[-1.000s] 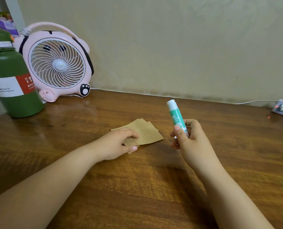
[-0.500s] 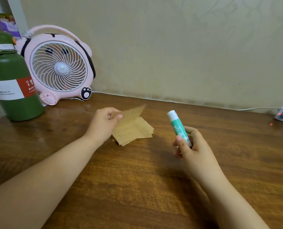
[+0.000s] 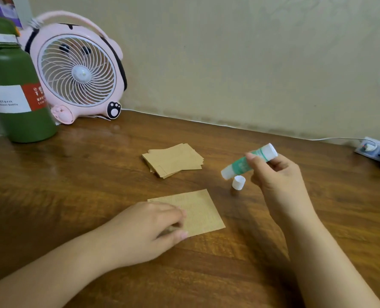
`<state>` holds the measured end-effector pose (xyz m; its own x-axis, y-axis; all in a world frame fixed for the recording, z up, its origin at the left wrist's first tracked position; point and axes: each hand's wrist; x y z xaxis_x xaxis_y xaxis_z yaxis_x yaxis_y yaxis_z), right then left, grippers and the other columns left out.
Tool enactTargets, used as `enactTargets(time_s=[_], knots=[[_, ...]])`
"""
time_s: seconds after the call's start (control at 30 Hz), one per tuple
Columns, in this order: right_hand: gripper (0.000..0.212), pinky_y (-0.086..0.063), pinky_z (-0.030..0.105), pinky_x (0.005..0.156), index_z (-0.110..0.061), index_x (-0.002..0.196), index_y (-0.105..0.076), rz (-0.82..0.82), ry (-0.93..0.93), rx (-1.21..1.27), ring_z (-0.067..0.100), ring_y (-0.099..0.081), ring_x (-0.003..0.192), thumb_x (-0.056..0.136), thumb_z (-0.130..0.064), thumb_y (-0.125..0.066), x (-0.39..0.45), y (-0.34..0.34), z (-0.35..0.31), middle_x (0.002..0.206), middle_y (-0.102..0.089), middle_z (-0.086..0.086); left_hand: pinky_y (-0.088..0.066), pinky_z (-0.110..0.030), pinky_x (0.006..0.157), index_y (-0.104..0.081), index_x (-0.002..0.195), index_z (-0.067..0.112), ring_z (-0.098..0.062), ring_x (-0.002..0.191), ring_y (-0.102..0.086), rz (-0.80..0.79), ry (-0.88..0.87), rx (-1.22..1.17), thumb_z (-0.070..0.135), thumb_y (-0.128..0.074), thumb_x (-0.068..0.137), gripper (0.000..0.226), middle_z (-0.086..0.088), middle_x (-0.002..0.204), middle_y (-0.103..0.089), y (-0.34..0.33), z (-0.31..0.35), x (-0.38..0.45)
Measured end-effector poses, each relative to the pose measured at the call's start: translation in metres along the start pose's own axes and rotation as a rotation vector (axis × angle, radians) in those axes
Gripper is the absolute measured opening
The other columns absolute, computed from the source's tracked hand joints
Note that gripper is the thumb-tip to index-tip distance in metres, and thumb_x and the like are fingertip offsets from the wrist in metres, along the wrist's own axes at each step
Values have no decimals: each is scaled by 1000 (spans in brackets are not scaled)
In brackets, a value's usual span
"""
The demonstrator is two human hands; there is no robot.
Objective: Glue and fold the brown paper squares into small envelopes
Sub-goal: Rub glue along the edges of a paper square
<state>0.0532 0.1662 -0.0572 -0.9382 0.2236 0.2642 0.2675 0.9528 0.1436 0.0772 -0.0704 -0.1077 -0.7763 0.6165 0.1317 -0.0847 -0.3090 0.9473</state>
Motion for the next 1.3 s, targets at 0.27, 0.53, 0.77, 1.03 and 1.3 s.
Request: enactTargets(time_s=[0.27,0.53,0.77,1.03,1.3], knots=[[26,-34,11,45,-18,74,-55,-53,157,-395,-2,-45,48,89,-39,-53,-6,-10,6,57,-50,-8,-25,-19,104,-41,140,28,-2,117,-28,-53,-56,114,58,-48,88,61,15,128,-37,7,9,50],[27,-39,14,50,-25,78,-45,-141,281,-574,1,-55,62,84,-51,-41,0,-29,30,62,-56,-8,-16,-21,112,-21,148,34,3,125,-12,-173,-36,95,70,-42,83,77,21,137,-19,0,1,47],[28,-36,4,52,-25,80,-43,-227,325,-636,-12,-53,61,82,-53,-38,2,-36,35,54,-49,-17,-12,-12,98,-20,145,32,7,123,-3,-138,-56,73,69,-34,83,74,22,135,-12,-5,-1,45],[26,-35,2,56,-24,89,-41,-267,388,-703,-16,-51,67,87,-50,-38,1,-39,40,62,-48,-18,-24,-15,98,-43,137,27,3,119,-18,-47,-88,20,63,-17,79,73,16,130,-33,-7,-5,42],[20,-33,4,57,-35,76,-33,-300,390,-741,-8,-49,64,91,-45,-44,0,-40,41,57,-46,-14,-40,-32,101,-52,133,20,-3,118,-27,-15,-95,21,66,-22,77,78,7,127,-44,-9,-7,43]])
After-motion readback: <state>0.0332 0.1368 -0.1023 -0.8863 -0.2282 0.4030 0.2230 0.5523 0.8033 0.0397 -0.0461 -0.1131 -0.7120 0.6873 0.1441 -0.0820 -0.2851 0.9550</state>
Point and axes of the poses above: each hand's wrist, its own x-axis towards the middle knuckle, its own y-axis out of the back of the hand, z = x × y
